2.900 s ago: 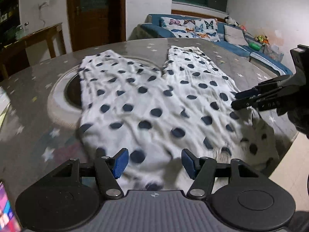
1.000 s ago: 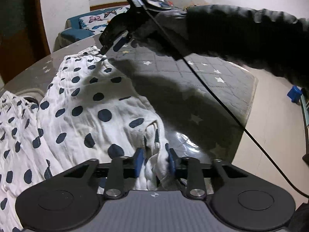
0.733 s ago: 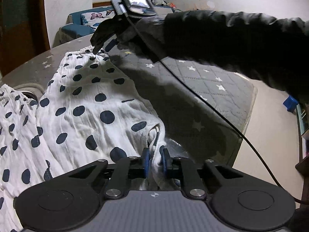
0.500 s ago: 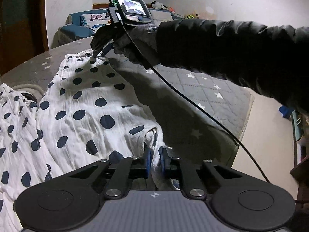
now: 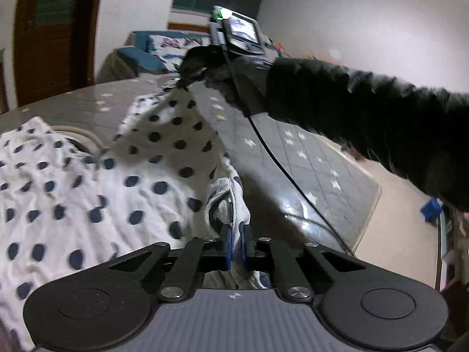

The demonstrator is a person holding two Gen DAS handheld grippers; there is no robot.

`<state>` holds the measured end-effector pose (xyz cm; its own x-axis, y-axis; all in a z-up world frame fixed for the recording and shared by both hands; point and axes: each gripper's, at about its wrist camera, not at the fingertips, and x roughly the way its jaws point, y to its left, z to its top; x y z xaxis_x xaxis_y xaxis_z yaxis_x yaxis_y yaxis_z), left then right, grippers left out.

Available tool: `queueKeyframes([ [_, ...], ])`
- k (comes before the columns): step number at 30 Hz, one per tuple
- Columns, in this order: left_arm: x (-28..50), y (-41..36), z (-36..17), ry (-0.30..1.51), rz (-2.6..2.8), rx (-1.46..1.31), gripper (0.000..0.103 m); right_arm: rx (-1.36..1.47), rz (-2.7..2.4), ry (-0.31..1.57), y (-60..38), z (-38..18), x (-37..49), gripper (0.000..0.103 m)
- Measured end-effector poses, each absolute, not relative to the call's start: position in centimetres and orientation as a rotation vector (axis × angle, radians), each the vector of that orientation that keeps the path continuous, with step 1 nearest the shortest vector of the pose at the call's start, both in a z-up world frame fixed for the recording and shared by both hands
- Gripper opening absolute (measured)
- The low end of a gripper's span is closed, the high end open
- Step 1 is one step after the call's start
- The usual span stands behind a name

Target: Fold clothes

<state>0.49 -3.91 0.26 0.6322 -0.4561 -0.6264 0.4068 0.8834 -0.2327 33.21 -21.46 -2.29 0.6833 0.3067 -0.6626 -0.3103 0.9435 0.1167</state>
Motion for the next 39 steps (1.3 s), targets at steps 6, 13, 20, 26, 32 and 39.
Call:
queueKeyframes([
  [6,-2.0,0.2,1.9,0.669,-0.409,-0.161,0.006,-0.026,0.385,0.686,-17.6,1.5,32.4,0.002],
  [13,-5.2,4.8,2.8,0.610,-0.302,-0.244,0.006,-0.077,0.465,0.644,-9.4,4.4,31.1,0.002],
  [20,-7.5,9.1,2.5,0.601,-0.211,-0.321,0.006,-0.165,0.544,0.641,0.7,4.0,29.8,0.002],
  [26,-8.5,11.8,1.3,0.629,-0.135,-0.389,0.006,-0.229,0.597,0.670,8.4,1.6,28.9,0.002],
  [32,-9.1,13.3,0.2,0.655,-0.084,-0.428,0.006,-0.270,0.681,0.709,14.1,-1.3,27.5,0.002],
  [39,-9.2,13.8,-1.1,0.701,-0.051,-0.442,0.006,-0.236,0.796,0.768,15.5,-2.6,26.4,0.005],
])
